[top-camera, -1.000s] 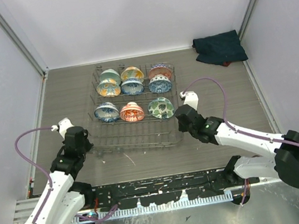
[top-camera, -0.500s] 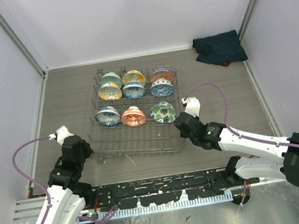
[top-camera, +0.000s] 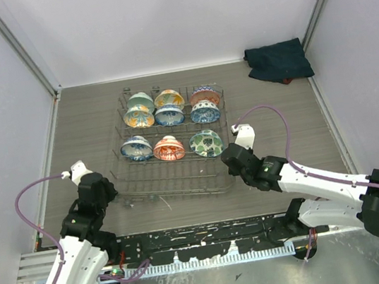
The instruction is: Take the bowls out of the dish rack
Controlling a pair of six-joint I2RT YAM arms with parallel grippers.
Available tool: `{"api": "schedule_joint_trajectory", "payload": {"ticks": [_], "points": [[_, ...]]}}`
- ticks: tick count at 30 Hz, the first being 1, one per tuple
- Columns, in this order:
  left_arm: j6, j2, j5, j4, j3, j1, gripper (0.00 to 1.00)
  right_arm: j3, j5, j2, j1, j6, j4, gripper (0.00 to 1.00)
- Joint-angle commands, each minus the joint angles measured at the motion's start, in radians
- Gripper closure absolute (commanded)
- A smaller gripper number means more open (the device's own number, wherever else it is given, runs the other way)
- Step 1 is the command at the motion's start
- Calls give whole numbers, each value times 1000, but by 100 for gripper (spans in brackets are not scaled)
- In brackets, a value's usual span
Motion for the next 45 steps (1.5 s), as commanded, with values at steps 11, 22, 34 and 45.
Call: {"api": "schedule_joint_trajectory", "payload": {"ticks": [11, 22, 34, 45], "points": [[-73, -3, 23, 155, -9, 1, 100, 4, 13, -70, 29, 20, -103, 99], [-99, 1, 35, 177, -18, -27, 100, 2, 57, -86, 29, 33, -144, 100], [-128, 28, 21, 204, -27, -82, 100, -4, 77, -102, 29, 39, -164, 100], [-119, 0, -22, 176, -22, -88, 80, -1, 93, -112, 28, 40, -166, 77]]}}
